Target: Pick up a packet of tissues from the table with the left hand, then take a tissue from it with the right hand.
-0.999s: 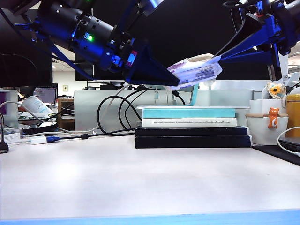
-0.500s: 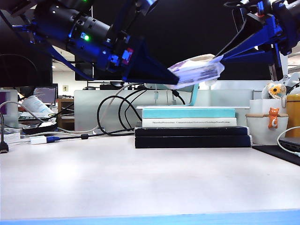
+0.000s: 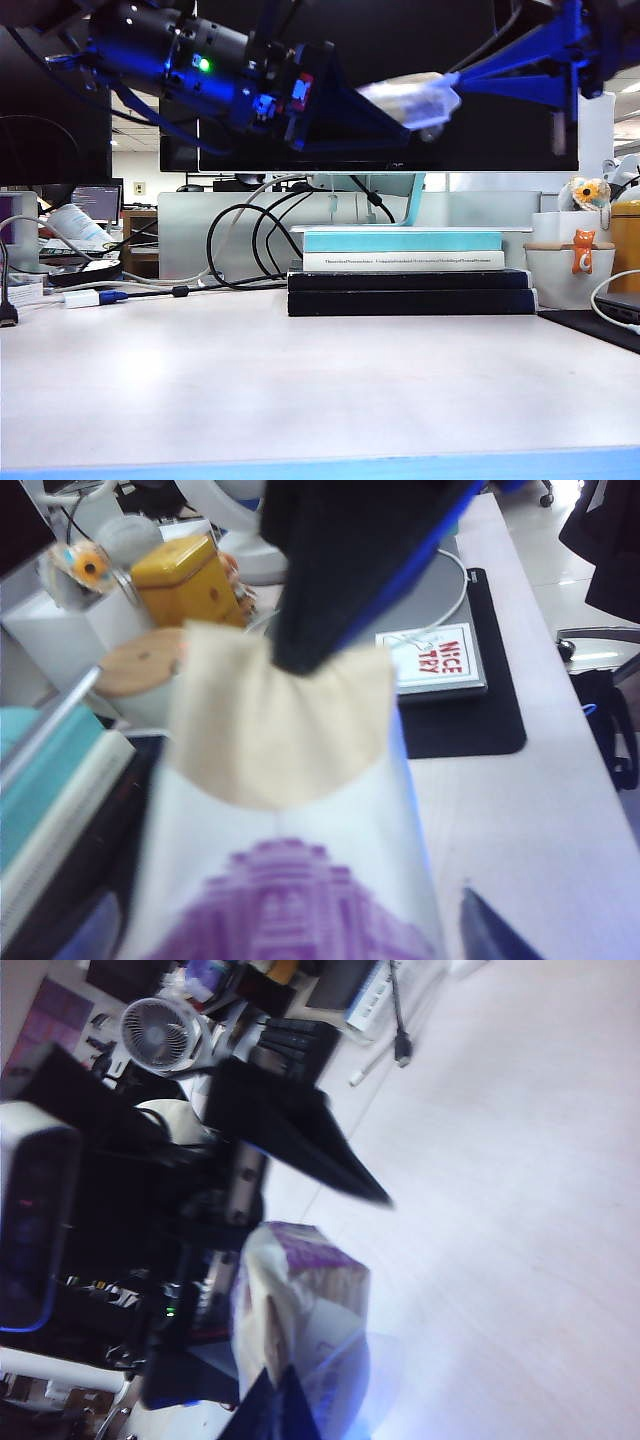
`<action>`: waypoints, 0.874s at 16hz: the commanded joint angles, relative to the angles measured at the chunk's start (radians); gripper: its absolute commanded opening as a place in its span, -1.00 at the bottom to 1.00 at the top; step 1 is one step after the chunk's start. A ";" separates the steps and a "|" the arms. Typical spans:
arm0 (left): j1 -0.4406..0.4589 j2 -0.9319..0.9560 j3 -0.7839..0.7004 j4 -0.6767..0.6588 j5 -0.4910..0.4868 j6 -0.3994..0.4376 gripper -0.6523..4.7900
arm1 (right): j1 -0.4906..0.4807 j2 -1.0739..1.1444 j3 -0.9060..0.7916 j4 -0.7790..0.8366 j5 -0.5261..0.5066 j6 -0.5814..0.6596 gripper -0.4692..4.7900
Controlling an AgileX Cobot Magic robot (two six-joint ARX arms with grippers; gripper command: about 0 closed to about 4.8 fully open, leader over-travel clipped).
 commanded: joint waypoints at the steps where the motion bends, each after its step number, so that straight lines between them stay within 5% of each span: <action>1: -0.016 0.012 0.003 0.048 0.002 -0.026 1.00 | 0.023 -0.004 0.004 0.026 -0.027 0.017 -0.85; 3: -0.021 0.012 0.003 0.049 0.003 -0.029 0.94 | 0.039 -0.004 0.004 0.026 -0.027 0.016 -0.85; 8: -0.021 0.012 0.002 0.056 0.003 -0.029 0.42 | 0.039 -0.004 0.004 0.024 -0.026 0.013 -0.85; 10: -0.021 0.012 0.002 0.056 0.000 -0.028 0.06 | 0.039 -0.004 0.003 0.024 -0.025 0.006 -0.85; 14: -0.019 0.012 0.002 0.023 -0.017 -0.020 0.02 | 0.035 -0.003 0.003 -0.015 0.050 -0.045 -0.85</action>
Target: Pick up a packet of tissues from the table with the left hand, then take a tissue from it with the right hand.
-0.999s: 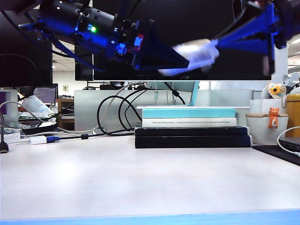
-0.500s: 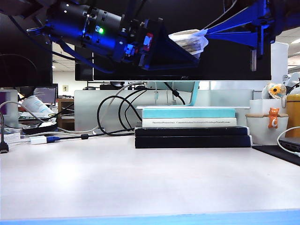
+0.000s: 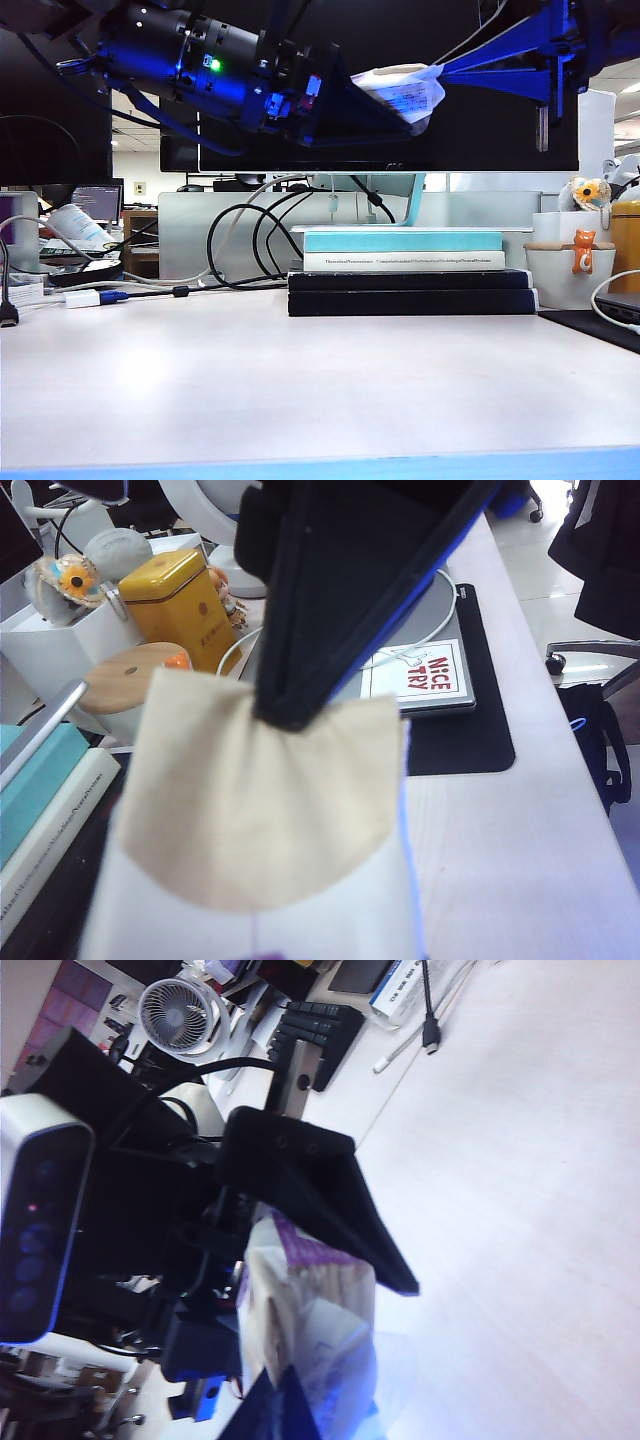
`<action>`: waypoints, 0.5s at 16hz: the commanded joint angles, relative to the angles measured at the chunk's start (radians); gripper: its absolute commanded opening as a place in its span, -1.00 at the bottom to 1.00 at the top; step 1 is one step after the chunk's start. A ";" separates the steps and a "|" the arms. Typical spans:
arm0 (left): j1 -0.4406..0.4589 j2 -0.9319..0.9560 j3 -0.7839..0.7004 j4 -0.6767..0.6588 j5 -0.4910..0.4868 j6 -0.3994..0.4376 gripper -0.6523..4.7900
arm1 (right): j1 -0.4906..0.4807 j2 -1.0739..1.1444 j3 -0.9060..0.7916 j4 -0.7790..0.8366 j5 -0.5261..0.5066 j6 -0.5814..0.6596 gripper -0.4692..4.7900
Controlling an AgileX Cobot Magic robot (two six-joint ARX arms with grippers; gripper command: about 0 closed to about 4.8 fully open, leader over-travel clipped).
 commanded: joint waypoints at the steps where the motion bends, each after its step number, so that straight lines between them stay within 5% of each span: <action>1: 0.000 -0.003 0.002 -0.032 -0.015 0.010 0.02 | -0.004 -0.003 0.003 -0.036 0.073 -0.060 -0.85; 8: 0.002 -0.003 0.002 -0.128 -0.043 0.056 0.02 | -0.004 -0.003 0.003 -0.039 0.187 -0.099 -0.85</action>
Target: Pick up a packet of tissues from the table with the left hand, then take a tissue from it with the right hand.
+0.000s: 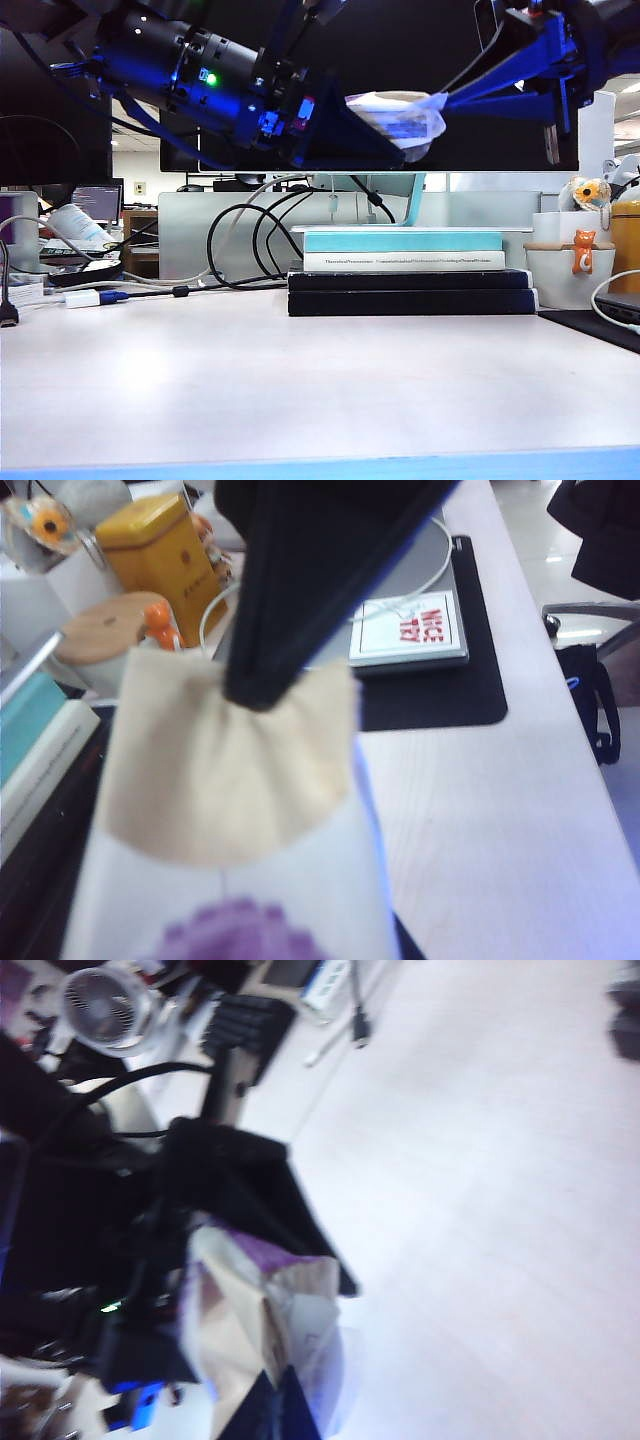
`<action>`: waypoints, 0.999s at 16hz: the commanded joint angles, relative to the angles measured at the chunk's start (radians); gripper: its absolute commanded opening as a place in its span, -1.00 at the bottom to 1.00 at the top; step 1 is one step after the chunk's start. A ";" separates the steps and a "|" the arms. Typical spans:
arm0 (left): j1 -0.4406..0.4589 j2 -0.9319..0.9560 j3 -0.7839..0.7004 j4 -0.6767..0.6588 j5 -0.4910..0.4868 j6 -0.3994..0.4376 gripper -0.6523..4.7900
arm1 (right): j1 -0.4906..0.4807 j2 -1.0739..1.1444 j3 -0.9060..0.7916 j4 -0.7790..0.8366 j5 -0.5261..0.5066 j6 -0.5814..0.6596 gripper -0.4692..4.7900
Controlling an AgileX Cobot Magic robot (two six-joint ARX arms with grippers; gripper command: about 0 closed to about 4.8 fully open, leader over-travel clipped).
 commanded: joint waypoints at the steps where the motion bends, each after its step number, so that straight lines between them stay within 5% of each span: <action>1: 0.008 -0.002 0.001 -0.023 -0.042 0.004 0.01 | -0.004 -0.004 0.005 0.016 0.071 -0.024 -0.85; 4: 0.008 -0.002 0.001 -0.004 -0.086 0.001 0.00 | -0.003 -0.004 0.005 0.016 0.058 -0.024 -0.85; 6: 0.007 -0.002 0.001 0.044 -0.088 -0.010 -0.03 | -0.003 -0.004 0.005 0.027 -0.043 0.002 -0.85; 8: 0.007 -0.002 0.001 0.051 -0.098 -0.026 -0.27 | -0.003 -0.004 0.005 0.028 -0.064 0.021 -0.85; 16: 0.007 -0.002 0.001 -0.001 -0.182 -0.048 -0.27 | -0.005 -0.009 0.006 0.184 -0.143 0.170 -0.85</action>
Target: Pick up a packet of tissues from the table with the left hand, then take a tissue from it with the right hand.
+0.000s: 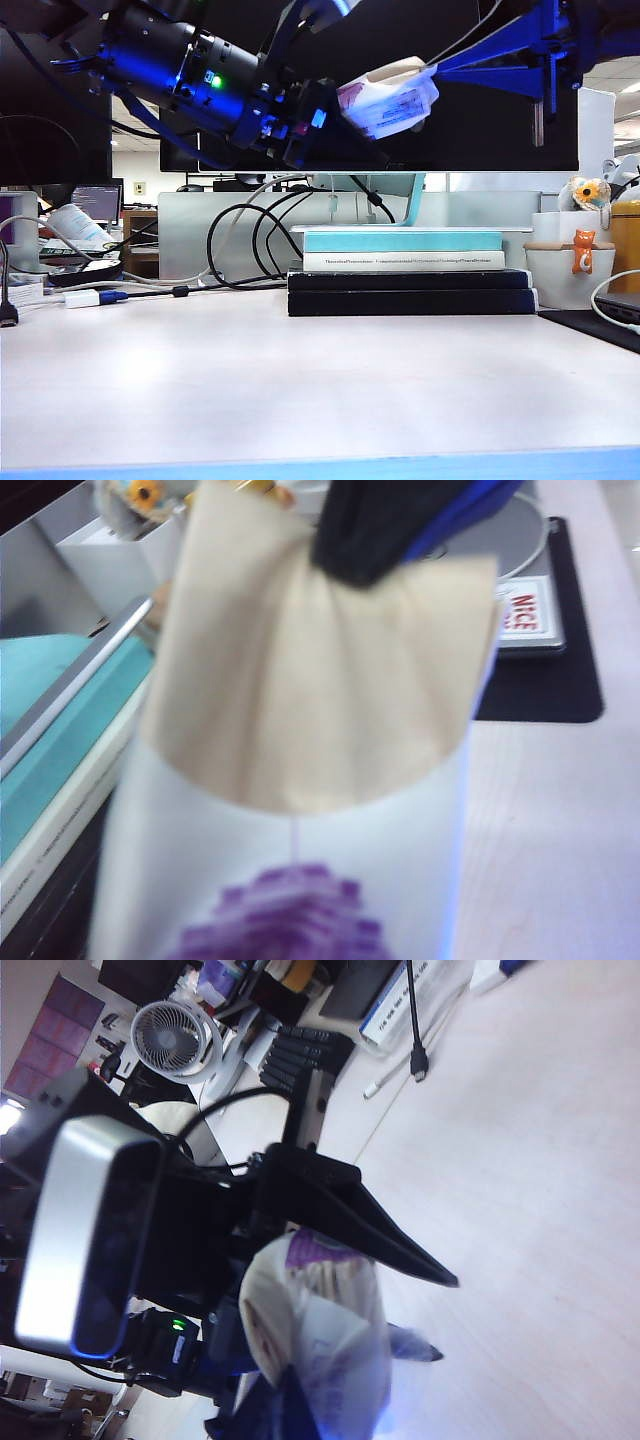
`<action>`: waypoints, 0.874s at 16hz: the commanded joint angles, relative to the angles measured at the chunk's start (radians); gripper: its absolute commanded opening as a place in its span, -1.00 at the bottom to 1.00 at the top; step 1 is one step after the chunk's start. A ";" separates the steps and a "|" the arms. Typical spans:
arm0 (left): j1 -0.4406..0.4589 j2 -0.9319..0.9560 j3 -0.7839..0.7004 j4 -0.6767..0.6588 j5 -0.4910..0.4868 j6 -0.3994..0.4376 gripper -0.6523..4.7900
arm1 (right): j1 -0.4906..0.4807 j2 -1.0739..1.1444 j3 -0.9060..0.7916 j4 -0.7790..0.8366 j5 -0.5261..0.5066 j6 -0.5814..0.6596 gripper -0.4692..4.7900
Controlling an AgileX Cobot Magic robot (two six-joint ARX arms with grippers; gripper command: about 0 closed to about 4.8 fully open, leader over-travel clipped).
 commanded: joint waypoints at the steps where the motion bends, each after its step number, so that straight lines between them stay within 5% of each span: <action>1: 0.003 -0.002 0.001 -0.044 -0.039 0.000 -0.27 | -0.003 -0.012 0.006 0.025 -0.016 -0.007 -0.85; 7: 0.017 -0.002 0.000 -0.080 -0.027 0.021 -0.27 | -0.073 -0.021 0.005 -0.048 0.089 -0.059 -0.85; 8: 0.018 -0.002 0.001 -0.061 0.014 0.023 0.01 | -0.072 -0.021 0.005 -0.066 0.089 -0.076 -0.85; 9: 0.018 -0.002 0.001 -0.040 0.045 0.023 0.71 | -0.071 -0.021 0.005 -0.066 0.087 -0.076 -0.85; 10: 0.018 -0.002 0.001 -0.022 0.045 0.019 1.00 | -0.071 -0.021 0.005 -0.066 0.082 -0.075 -0.85; 14: 0.018 -0.002 0.001 0.042 0.042 0.020 1.00 | -0.070 -0.021 0.005 -0.085 0.024 -0.075 -0.85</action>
